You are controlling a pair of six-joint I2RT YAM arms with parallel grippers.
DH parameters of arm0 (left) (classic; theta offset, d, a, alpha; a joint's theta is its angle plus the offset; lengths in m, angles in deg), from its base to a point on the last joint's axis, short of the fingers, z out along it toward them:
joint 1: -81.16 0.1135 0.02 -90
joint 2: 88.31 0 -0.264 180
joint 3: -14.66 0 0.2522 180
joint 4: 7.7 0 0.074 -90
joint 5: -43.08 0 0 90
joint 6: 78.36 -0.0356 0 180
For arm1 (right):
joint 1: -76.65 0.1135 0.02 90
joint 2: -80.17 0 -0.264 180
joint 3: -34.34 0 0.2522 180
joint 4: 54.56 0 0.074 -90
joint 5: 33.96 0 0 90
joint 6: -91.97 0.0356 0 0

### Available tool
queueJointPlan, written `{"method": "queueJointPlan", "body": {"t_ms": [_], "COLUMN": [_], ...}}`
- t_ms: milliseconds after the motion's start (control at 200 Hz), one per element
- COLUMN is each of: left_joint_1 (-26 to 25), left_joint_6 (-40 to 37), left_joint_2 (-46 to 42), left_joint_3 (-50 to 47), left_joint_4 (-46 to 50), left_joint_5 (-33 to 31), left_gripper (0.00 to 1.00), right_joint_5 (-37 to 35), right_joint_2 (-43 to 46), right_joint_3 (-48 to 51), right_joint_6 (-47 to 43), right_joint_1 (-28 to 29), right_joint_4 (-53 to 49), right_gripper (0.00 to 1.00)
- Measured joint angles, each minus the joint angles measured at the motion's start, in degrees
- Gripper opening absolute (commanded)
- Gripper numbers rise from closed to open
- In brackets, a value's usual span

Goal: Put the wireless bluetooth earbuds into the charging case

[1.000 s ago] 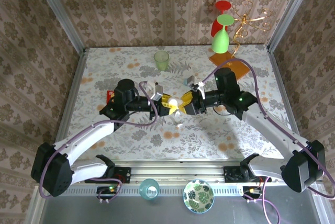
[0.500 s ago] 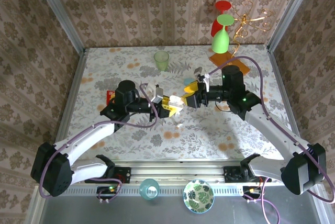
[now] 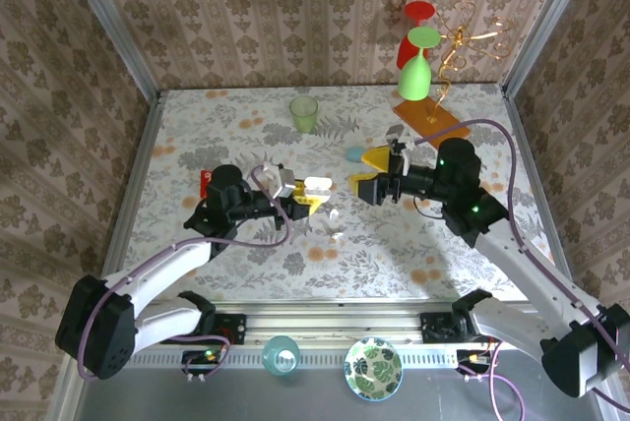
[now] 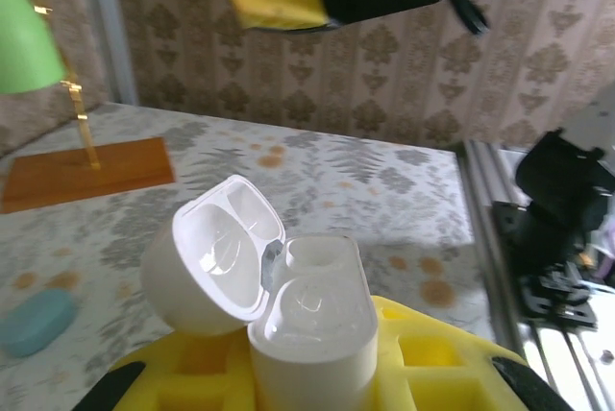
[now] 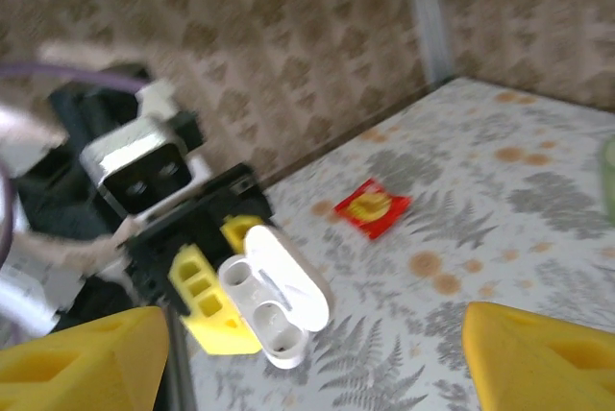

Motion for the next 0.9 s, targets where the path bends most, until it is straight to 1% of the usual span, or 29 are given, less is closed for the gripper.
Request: {"method": "queueJointPlan", "body": {"t_ms": [110, 200, 370, 415, 525, 645, 770, 900], "left_joint_1": [0.59, 0.79, 0.81, 0.81, 0.81, 0.81, 0.81, 0.81], "left_joint_6": [0.0, -0.02, -0.22, -0.26, -0.33, -0.48, -0.48, -0.48], "left_joint_2": [-1.44, -3.19, -6.43, -6.84, -7.26, -7.3, -7.34, -7.41], "left_joint_3": [-1.42, -2.03, -3.32, -3.65, -4.17, -4.35, -4.52, -4.52], "left_joint_4": [-2.89, -4.79, -6.64, -6.95, -7.17, -7.32, -7.32, -7.32], "left_joint_5": [-3.43, -6.23, -10.56, -11.21, -12.2, -12.59, -12.57, -12.57], "left_gripper": [0.0, 0.0, 0.0, 0.0, 0.0, 0.0, 0.0, 0.0], "right_joint_5": [-10.1, -17.0, -23.02, -23.93, -24.68, -24.59, -23.93, -23.1], "right_joint_2": [-0.83, -5.33, -15.93, -18.05, -22.97, -28.94, -34.93, -39.54], "right_joint_3": [0.39, -0.68, -2.05, -2.05, -2.21, -3.91, -6.71, -8.94], "right_joint_6": [5.42, 10.43, 18.97, 20.37, 22.18, 22.45, 22.18, 22.12], "right_joint_1": [0.0, -0.04, 0.37, 1.05, 4.72, 8.22, 9.79, 10.62], "right_joint_4": [-0.07, -3.17, -10.47, -12.24, -15.5, -17.84, -19.37, -19.76], "right_gripper": [0.75, 0.7, 0.68, 0.67, 0.65, 0.57, 0.49, 0.48]}}
